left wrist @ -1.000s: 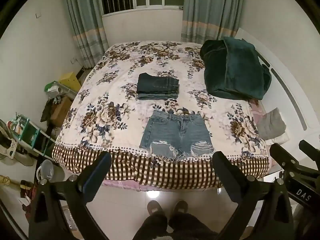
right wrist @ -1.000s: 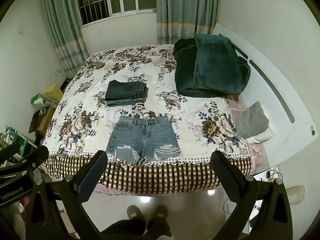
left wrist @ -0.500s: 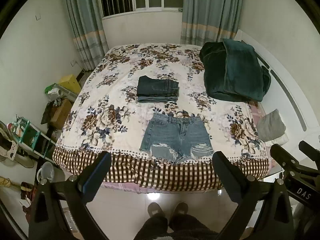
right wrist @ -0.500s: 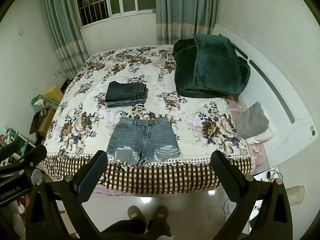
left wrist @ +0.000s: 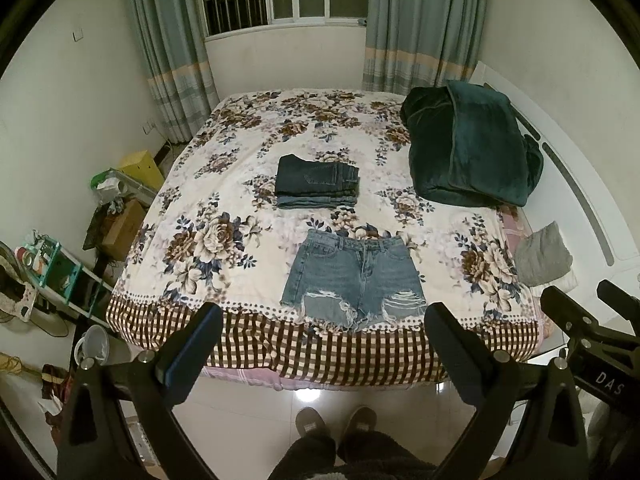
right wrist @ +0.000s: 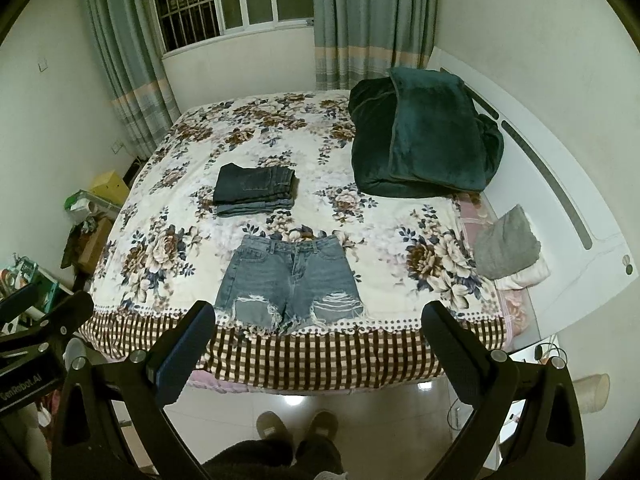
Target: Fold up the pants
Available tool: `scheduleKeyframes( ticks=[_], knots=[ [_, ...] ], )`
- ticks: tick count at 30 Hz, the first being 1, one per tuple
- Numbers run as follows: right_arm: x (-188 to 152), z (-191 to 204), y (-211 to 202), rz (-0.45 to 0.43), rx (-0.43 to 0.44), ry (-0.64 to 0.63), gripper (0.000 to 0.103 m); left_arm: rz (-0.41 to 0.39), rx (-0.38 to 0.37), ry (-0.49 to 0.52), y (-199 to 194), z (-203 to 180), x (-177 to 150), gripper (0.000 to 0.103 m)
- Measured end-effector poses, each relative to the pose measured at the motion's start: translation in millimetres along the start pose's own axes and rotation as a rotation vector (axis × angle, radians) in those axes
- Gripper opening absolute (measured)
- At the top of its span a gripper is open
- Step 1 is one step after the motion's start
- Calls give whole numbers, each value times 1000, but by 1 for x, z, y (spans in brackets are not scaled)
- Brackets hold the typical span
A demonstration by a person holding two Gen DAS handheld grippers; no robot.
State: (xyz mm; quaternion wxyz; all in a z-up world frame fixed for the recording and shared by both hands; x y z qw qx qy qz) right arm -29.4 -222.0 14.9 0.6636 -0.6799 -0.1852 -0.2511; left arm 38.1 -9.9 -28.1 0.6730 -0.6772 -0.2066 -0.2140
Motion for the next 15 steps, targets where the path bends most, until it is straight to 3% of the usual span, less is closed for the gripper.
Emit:
scheduleKeyframes(
  ticks=[15],
  knots=[
    [-2, 4, 4, 3, 4, 5, 103, -2, -1, 5, 2, -2, 6, 103]
  ],
)
Point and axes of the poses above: each gripper's, at about its wrist camera, not at the fingertips, and y roughly the way its jaws point, z to its left, x to its top, the point moved 5 cm from there along y, roughly the way its jaws point
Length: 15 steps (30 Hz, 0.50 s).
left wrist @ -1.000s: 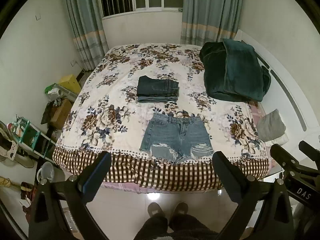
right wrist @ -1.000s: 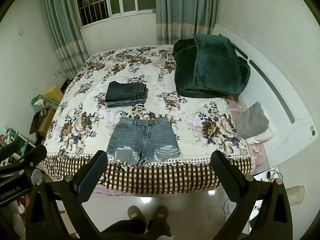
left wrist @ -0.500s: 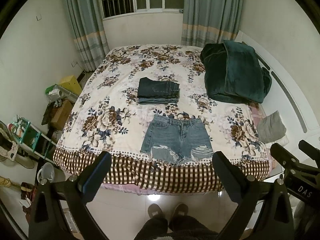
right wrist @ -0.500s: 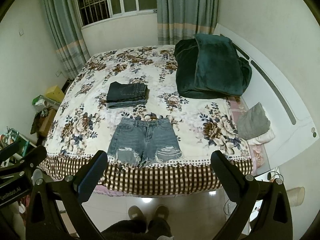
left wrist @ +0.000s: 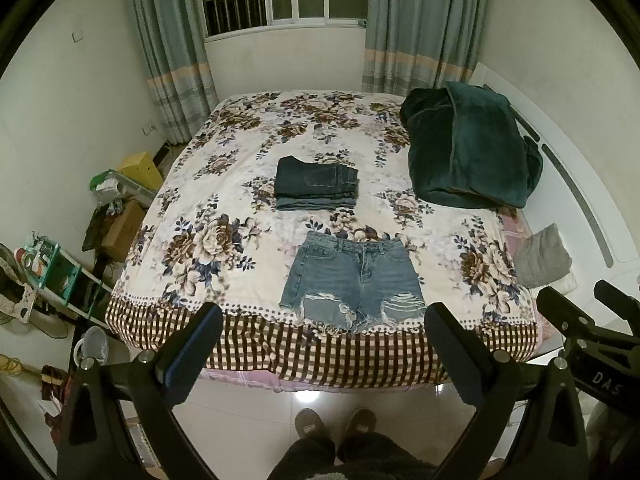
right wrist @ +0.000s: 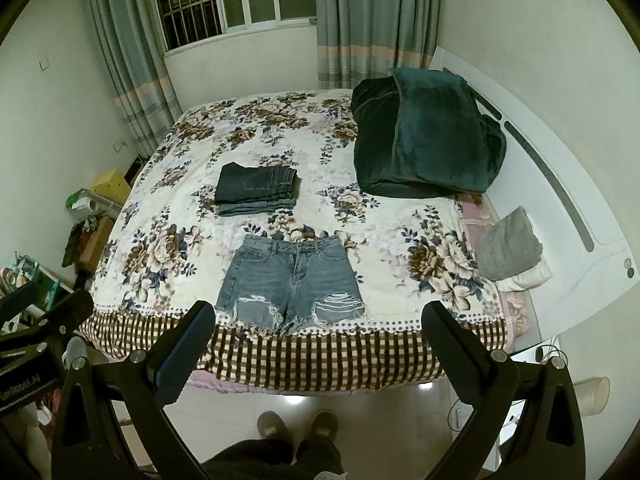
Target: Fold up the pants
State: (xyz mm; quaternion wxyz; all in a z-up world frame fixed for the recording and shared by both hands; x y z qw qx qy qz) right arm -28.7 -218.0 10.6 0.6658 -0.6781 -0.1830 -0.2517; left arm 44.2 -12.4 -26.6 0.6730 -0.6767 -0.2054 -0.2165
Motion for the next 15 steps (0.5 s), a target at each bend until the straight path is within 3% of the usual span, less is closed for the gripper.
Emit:
scheduleKeyframes(
  ticks=[15],
  knots=[
    [3, 7, 2, 3, 1, -1, 103, 0, -5, -3, 0, 1, 2, 103]
  ],
)
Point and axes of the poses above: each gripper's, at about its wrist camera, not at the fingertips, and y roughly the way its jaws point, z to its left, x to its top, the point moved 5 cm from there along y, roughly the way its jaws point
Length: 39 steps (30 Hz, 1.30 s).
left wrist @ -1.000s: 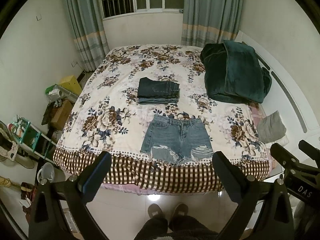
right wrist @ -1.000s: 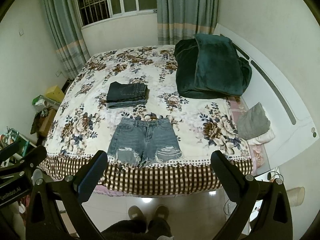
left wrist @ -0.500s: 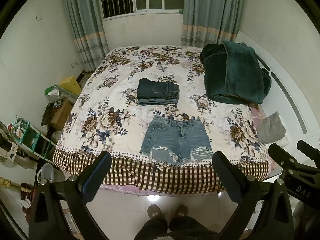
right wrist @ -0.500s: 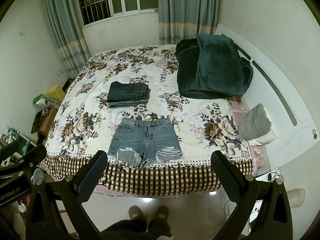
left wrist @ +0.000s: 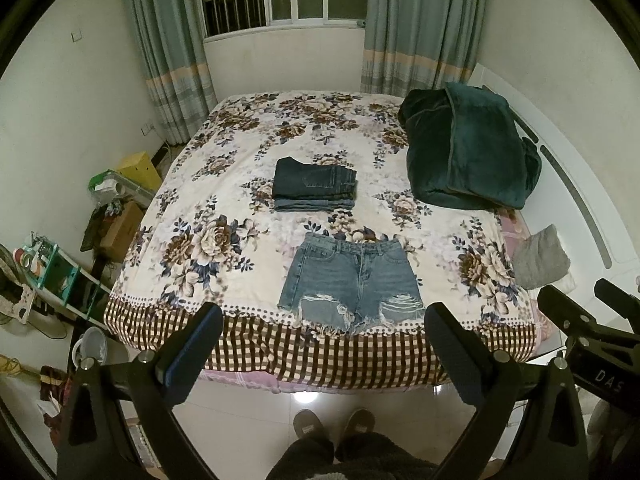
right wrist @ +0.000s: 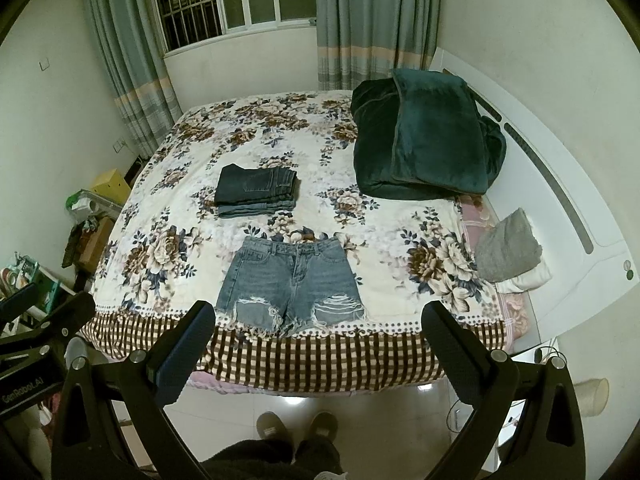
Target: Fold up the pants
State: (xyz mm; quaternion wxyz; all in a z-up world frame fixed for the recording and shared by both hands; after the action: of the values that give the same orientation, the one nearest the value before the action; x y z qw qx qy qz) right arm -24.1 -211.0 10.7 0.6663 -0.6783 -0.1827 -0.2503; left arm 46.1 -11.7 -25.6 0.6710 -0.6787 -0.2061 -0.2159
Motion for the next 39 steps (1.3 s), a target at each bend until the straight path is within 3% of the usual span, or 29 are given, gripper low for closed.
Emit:
scheduleKeyframes(
  ticks=[27, 31, 33, 35, 36, 37, 39],
  knots=[
    [-1, 7, 4, 21, -3, 12, 103, -5, -3, -3, 7, -7, 7, 103],
    [-4, 2, 34, 33, -3, 43, 103, -61, 73, 11, 36, 0, 19, 103],
    [-5, -6, 69, 35, 28, 63, 103, -83, 114, 8, 58, 2, 23, 103],
    [-2, -21, 123, 97, 54, 97, 103, -68, 168, 8, 95, -2, 25, 103],
    [-2, -21, 123, 97, 54, 97, 103, -66, 179, 7, 106, 0, 24, 103],
    [0, -33, 164, 153, 107, 113, 103, -50, 209, 10, 124, -4, 22, 103],
    [2, -39, 182, 170, 131, 118, 100, 5, 246, 13, 170, -18, 14, 103]
  ],
)
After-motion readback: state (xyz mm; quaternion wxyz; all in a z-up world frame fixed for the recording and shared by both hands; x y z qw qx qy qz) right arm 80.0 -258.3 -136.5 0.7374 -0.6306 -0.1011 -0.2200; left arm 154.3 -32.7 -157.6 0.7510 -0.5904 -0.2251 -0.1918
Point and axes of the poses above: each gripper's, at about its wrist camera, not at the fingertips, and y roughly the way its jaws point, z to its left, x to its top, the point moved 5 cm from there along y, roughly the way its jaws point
